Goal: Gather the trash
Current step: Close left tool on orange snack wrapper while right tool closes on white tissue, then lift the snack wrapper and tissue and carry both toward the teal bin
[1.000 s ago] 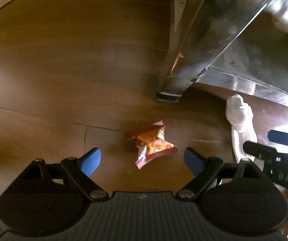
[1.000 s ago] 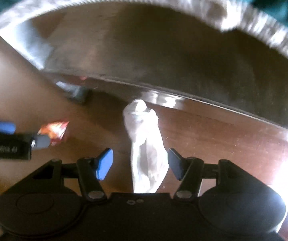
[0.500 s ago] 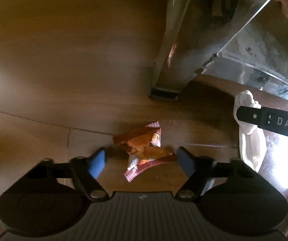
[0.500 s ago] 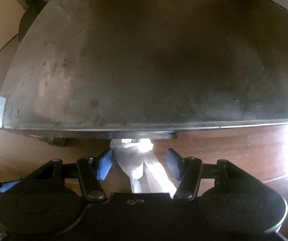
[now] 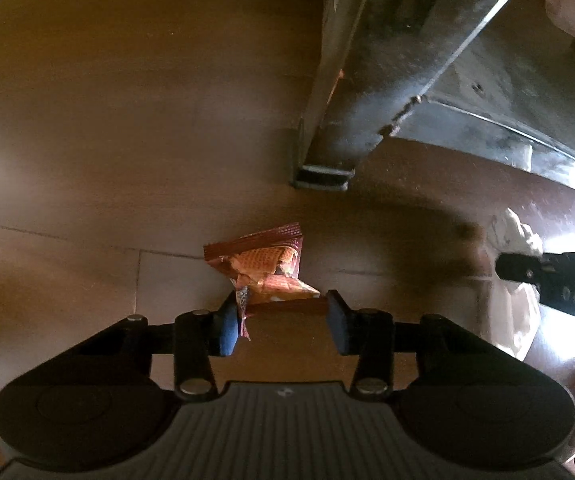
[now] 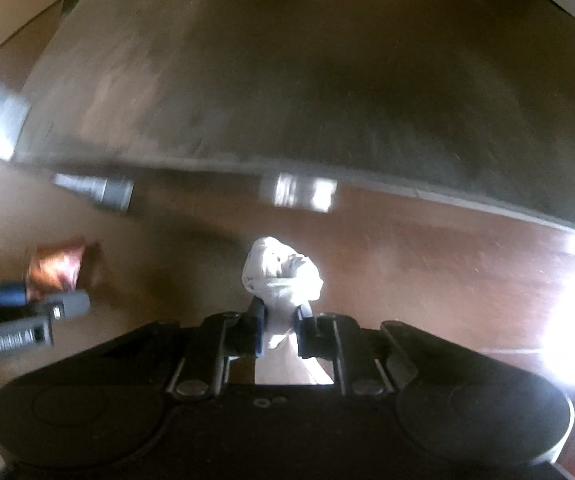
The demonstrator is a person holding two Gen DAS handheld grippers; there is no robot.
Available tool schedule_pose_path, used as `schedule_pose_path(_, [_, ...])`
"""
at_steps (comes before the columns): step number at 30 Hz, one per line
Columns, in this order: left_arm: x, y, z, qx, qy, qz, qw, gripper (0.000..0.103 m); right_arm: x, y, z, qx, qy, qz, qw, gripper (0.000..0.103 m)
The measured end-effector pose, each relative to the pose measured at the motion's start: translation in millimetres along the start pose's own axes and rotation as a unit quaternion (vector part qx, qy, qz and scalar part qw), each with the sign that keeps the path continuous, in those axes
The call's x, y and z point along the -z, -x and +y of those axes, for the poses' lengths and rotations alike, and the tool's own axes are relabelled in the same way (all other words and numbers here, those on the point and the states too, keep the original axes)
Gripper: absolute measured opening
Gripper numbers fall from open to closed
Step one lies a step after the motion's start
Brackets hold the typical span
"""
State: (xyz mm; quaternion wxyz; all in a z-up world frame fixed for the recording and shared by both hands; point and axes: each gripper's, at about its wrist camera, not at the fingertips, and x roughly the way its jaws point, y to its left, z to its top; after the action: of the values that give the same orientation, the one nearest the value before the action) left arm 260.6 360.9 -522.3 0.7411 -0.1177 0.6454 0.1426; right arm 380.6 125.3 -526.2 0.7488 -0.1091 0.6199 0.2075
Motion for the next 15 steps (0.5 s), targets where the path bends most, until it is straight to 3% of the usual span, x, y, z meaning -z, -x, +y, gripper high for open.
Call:
schedule_pose_path(8, [18,53,2,0.010,-0.024,-0.007,0.9996,0.043,27,57,-3,-0.005,0.044,0.008,0.999,0.012])
schedule_pose_path(15, [32,122,12,-0.002,-0.012,-0.049,0.9987,0.043,35,134,0,-0.013,0.060,-0.030,0.998,0.012])
